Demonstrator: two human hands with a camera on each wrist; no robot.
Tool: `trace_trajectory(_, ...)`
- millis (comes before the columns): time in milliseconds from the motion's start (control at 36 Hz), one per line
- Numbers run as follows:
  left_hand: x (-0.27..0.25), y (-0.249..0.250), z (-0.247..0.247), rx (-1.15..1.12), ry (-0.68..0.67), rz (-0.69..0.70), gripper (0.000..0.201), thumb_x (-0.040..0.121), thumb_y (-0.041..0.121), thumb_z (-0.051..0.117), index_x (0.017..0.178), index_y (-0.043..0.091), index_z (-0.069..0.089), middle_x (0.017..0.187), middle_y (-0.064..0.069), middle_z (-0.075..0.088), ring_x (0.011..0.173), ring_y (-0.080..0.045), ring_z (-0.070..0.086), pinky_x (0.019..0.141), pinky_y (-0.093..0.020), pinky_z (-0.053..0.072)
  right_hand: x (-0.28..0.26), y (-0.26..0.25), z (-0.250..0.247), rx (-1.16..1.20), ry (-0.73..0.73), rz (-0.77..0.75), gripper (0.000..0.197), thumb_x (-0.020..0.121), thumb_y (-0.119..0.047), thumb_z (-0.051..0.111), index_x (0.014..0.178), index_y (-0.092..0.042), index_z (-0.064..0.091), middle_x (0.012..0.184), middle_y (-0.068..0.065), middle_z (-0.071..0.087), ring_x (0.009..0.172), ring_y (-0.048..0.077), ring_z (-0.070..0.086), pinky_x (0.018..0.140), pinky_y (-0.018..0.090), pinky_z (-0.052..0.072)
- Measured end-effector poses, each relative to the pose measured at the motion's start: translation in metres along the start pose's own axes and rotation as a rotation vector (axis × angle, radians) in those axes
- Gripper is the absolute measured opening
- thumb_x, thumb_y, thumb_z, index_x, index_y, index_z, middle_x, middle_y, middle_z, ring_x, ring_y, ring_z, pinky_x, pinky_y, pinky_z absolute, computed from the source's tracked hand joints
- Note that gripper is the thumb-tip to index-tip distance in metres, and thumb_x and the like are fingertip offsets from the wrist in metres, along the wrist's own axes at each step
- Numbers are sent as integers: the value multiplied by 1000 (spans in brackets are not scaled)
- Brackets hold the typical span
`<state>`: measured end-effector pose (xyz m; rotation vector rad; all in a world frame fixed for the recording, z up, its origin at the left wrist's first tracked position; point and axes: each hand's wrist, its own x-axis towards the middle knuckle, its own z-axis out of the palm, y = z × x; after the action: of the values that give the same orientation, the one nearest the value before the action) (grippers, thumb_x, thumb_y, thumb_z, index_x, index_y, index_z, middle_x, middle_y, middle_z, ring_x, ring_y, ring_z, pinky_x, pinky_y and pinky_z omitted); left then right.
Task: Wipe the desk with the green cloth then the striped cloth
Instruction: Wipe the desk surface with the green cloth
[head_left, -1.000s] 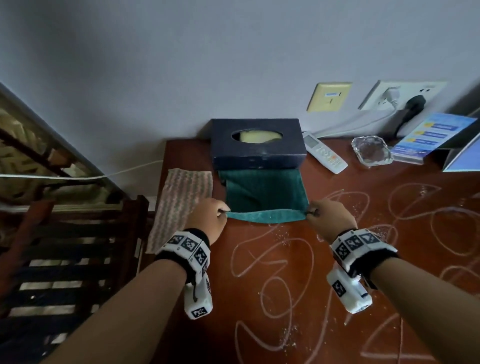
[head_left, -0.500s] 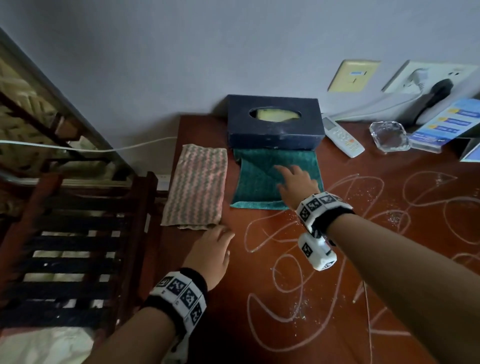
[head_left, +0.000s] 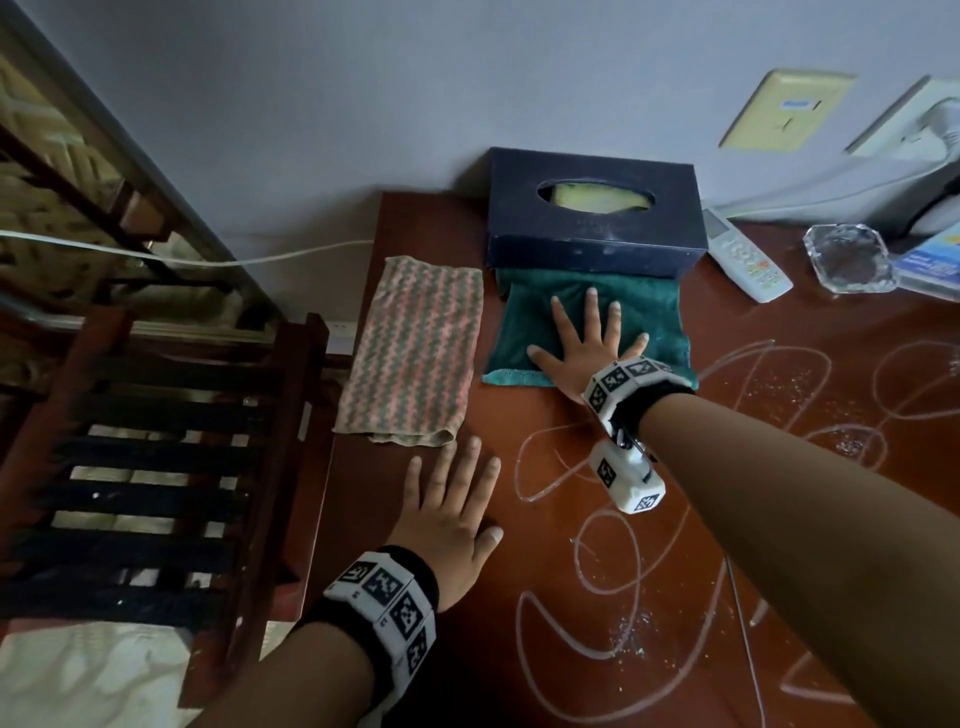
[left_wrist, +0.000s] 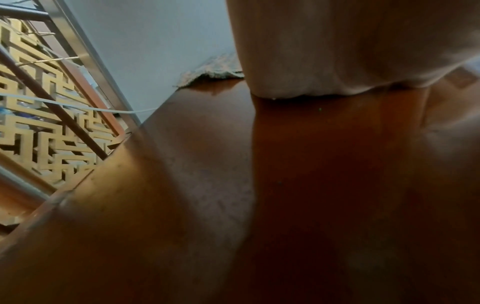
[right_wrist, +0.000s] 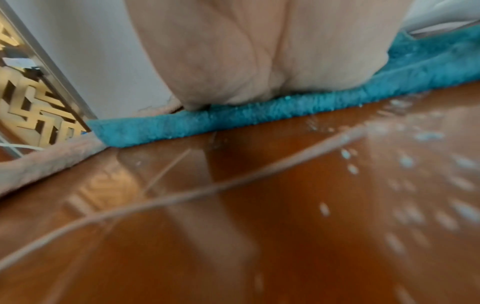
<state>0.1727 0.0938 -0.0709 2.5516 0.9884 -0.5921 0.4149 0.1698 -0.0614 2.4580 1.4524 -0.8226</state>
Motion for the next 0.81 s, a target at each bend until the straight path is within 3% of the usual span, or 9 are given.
trace_trajectory(83, -1, 1, -3, -47, -38, -2, 70, 72, 55, -20, 129, 23, -44, 135, -1, -54, 126, -22, -48, 103, -50, -30, 8, -4, -6, 0, 11, 7, 73, 89, -71, 24, 146, -46, -14, 152, -4, -35, 141, 29, -30, 107, 66, -12)
trace_trajectory(139, 1, -3, 4, -44, -37, -7, 72, 77, 56, -15, 135, 23, -41, 142, -4, -48, 131, -23, -41, 106, -52, -24, 11, -5, -5, 10, 30, 6, 73, 89, -72, 24, 146, -46, -14, 153, -4, -34, 141, 29, -29, 106, 67, -12)
trace_trajectory(194, 2, -3, 1, -34, 3, -13, 73, 86, 56, 1, 144, 22, -26, 154, -8, -27, 141, -28, -22, 109, -55, -10, 14, -6, -5, 13, 43, 5, 73, 88, -73, 23, 146, -46, -14, 153, -3, -33, 141, 29, -29, 105, 68, -12)
trace_trajectory(222, 3, -3, -1, -32, 2, -11, 72, 87, 56, 1, 143, 23, -30, 153, -7, -28, 141, -27, -23, 109, -55, -10, 14, -6, -4, 14, 45, 6, 74, 88, -73, 22, 146, -46, -14, 153, -3, -33, 141, 29, -30, 105, 68, -12)
trace_trajectory(306, 2, -2, 0, -72, -78, 15, 65, 73, 56, -19, 119, 28, -56, 133, 1, -57, 123, -21, -52, 103, -51, -30, 11, -7, -3, 20, 47, 2, 73, 89, -72, 22, 147, -45, -13, 153, -2, -34, 140, 29, -30, 107, 66, -12)
trace_trajectory(417, 1, -2, -5, -64, -117, 20, 66, 70, 56, -21, 118, 27, -55, 130, 1, -59, 118, -20, -55, 96, -48, -36, -8, -9, 7, 18, 11, -8, 73, 90, -70, 23, 146, -44, -16, 151, -3, -38, 139, 29, -33, 107, 64, -15)
trace_trajectory(583, 2, -2, -5, -75, -129, 20, 67, 69, 57, -21, 117, 27, -57, 127, 2, -61, 116, -20, -57, 96, -49, -37, -37, -6, 29, 24, 12, -53, 72, 90, -70, 24, 145, -47, -17, 150, -5, -39, 138, 27, -35, 106, 62, -19)
trace_trajectory(667, 3, -2, -6, -90, -147, 25, 71, 68, 57, -22, 124, 26, -51, 126, 2, -61, 113, -20, -59, 90, -48, -41, -49, -6, 36, 21, 8, -63, 72, 90, -69, 25, 145, -47, -16, 151, -6, -38, 138, 25, -36, 107, 61, -19)
trace_trajectory(806, 5, -3, -3, -89, -130, 37, 72, 67, 57, -21, 123, 25, -53, 123, 3, -64, 112, -19, -60, 89, -48, -41, -42, -5, 27, 0, 109, -83, 78, 86, -72, 33, 145, -49, -11, 154, -6, -30, 142, 25, -27, 109, 62, -16)
